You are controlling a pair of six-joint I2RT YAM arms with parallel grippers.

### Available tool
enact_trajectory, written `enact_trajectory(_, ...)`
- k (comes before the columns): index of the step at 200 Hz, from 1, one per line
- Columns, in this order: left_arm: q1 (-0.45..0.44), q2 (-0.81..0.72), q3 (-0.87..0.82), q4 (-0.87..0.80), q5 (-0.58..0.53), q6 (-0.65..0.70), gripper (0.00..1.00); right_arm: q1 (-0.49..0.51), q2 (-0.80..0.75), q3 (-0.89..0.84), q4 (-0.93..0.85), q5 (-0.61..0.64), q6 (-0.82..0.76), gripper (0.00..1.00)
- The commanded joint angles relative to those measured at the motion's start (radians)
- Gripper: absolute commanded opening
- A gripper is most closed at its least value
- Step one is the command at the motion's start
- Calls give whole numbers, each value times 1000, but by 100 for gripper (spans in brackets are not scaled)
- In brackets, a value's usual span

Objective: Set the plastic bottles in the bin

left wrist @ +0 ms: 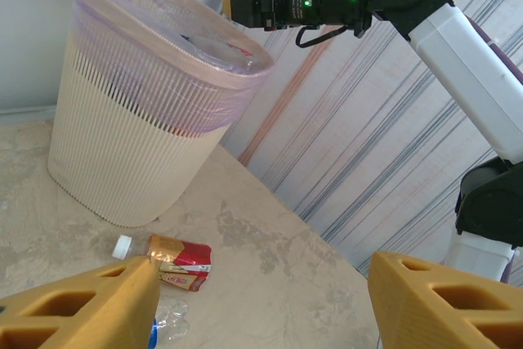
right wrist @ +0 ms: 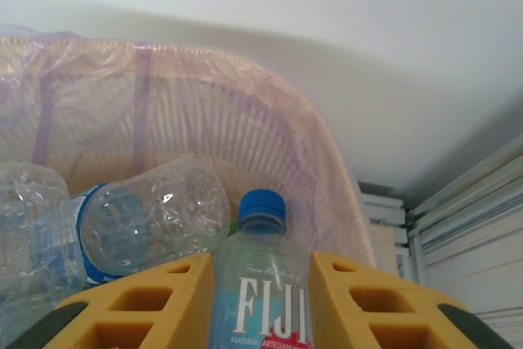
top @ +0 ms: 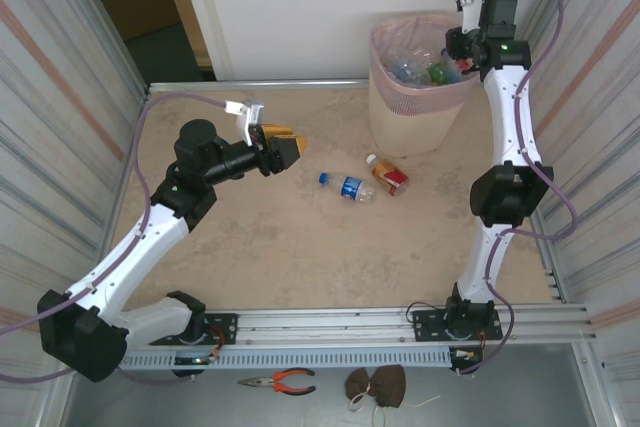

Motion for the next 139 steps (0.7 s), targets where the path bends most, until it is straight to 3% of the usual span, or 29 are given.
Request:
enact_trajectory(1, 11, -9, 1, -11, -1, -7, 68, -5, -10, -83, -15, -35, 44, 32)
enact_trajectory(34, 12, -8, -15, -13, 0, -21, 68, -5, -38, -202, 24, -63, 66, 30)
enact_trajectory(100, 12, 38, 17, -92, -3, -34, 67, -2, -83, -116, 7, -68, 85, 32)
enact_trajectory(139, 10, 92, 12, -115, -23, -110, 67, 9, -184, -165, 22, -99, 111, 32)
